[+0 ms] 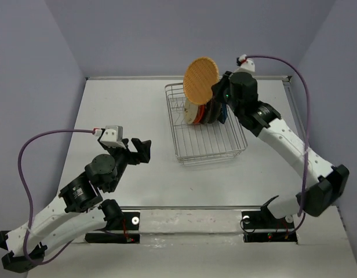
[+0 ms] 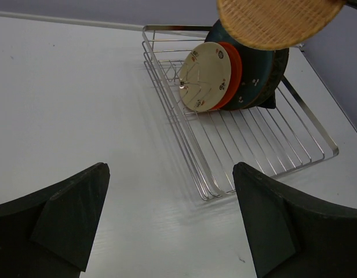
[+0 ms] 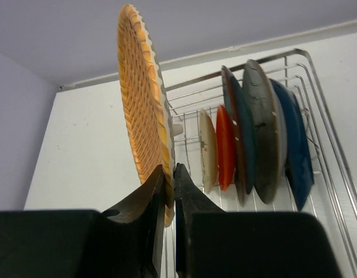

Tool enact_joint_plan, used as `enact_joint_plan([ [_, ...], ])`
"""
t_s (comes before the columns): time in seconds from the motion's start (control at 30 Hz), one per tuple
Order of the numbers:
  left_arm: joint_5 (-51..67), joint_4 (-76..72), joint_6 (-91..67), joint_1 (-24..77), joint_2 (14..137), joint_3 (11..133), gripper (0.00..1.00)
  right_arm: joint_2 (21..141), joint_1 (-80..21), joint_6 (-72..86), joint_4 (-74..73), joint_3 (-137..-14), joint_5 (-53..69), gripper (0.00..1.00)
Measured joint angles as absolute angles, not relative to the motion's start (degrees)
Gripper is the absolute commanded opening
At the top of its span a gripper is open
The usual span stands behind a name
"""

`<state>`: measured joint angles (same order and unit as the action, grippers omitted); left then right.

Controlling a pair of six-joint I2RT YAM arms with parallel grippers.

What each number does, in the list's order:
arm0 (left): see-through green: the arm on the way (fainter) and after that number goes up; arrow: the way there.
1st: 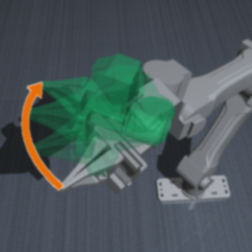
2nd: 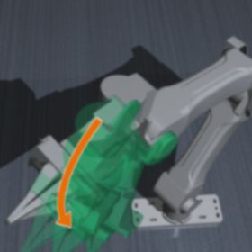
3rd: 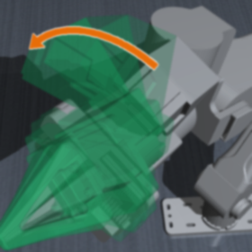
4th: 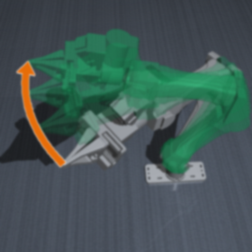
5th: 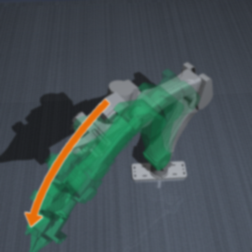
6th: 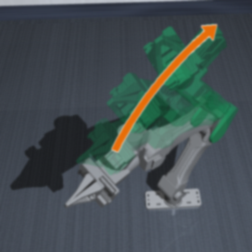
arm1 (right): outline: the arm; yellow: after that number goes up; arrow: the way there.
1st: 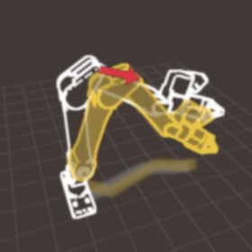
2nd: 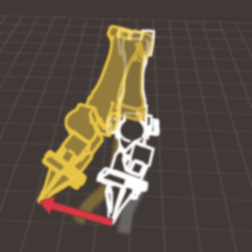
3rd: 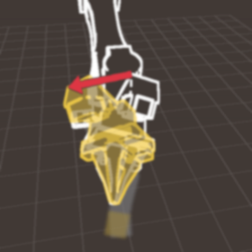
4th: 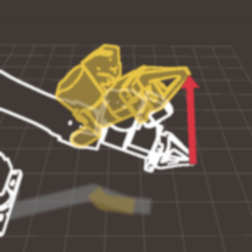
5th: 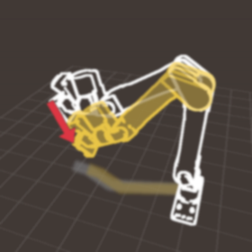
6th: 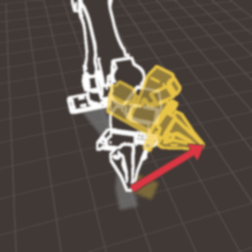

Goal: Load the plates into the dish rack

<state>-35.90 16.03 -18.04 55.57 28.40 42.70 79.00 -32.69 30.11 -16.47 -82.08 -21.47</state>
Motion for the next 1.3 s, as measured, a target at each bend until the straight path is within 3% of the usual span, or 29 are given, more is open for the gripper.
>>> enact_joint_plan([
  [0.2, -35.8, 15.9, -18.0, 55.2, 26.2, 42.7, 0.99, 94.6, -38.8, 27.0, -20.6, -96.6, -29.8, 0.07],
  [0.43, -35.5, 15.9, -18.0, 55.0, 24.9, 42.7, 0.99, 102.9, -39.9, 27.0, -25.6, -102.5, -36.9, 0.07],
  [1.3, -34.5, 15.7, -18.0, 54.4, 23.5, 42.7, 0.99, 113.3, -42.9, 28.5, -28.5, -104.2, -41.6, 0.07],
])
